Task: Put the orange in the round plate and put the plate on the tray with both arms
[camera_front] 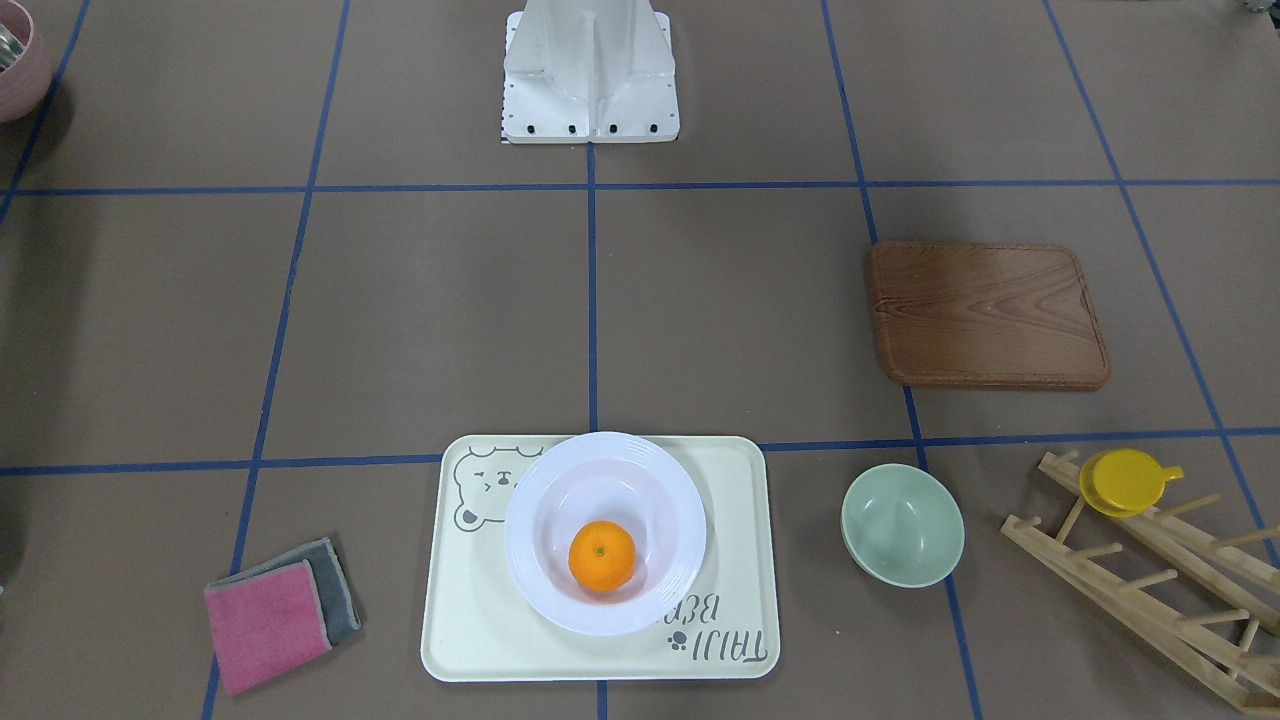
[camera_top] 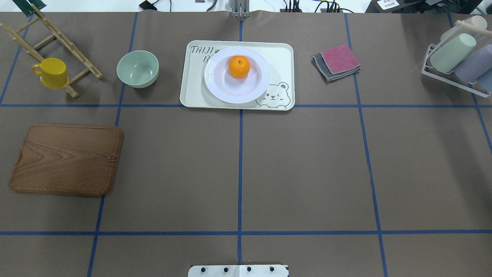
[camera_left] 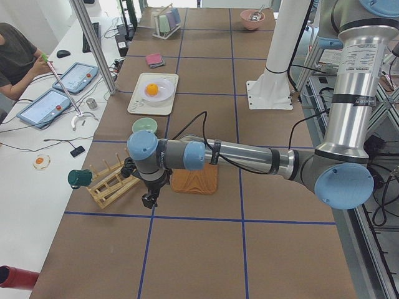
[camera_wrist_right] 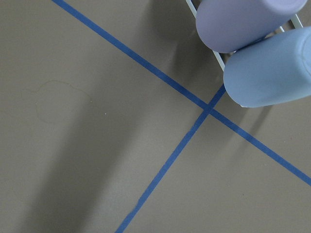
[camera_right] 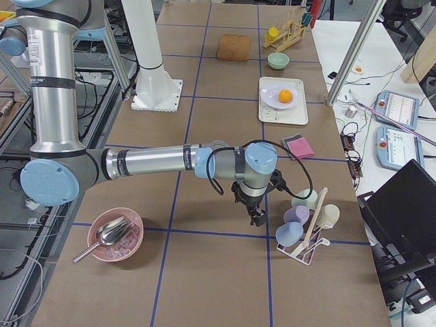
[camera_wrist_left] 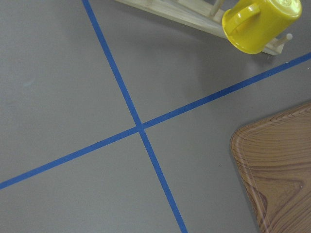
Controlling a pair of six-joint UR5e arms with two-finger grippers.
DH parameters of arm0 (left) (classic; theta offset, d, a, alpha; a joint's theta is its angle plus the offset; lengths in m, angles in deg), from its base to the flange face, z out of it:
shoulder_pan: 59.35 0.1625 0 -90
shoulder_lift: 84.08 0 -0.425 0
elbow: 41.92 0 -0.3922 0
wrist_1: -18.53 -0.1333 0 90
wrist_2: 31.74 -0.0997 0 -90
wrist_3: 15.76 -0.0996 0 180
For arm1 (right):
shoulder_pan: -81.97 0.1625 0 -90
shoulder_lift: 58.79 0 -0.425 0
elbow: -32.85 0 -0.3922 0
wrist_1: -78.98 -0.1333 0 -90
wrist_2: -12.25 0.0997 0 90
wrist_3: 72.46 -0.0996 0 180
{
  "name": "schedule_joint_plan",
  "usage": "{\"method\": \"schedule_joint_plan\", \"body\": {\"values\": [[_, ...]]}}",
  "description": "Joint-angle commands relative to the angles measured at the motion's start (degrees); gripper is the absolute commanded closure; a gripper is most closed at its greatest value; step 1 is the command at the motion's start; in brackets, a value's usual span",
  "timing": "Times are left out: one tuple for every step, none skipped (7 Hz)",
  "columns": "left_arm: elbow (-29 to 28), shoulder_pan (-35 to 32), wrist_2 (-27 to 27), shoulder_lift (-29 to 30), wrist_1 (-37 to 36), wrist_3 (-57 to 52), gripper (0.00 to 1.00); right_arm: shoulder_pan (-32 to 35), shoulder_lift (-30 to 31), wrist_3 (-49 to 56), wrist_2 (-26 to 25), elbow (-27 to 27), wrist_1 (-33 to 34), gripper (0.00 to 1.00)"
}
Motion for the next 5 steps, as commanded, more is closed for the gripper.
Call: {"method": "schedule_joint_plan", "body": {"values": [[-0.3, -0.1, 0.2, 0.4, 0.3, -0.1, 0.01, 0.3, -2.2, 2.1, -0.1, 0.6, 5.8, 0.0], [0.0, -0.2, 0.2, 0.1, 0.6, -0.3, 0.01, 1.1, -2.6, 2.1, 0.1, 0.9, 5.7, 0.0], [0.1, -0.2, 0.3, -0.2, 0.7, -0.7, 0.01, 1.4, -2.7, 1.9, 0.3, 0.6, 5.5, 0.0], [0.2, -0.2, 0.2, -0.2, 0.7, -0.8, 0.01, 1.4, -2.8, 1.4, 0.2, 0.2, 4.9, 0.0], [0.3, -0.1, 0.2, -0.1, 0.7, -0.8, 0.01, 1.4, -2.7, 1.0, 0.2, 0.2, 3.5, 0.0]]}}
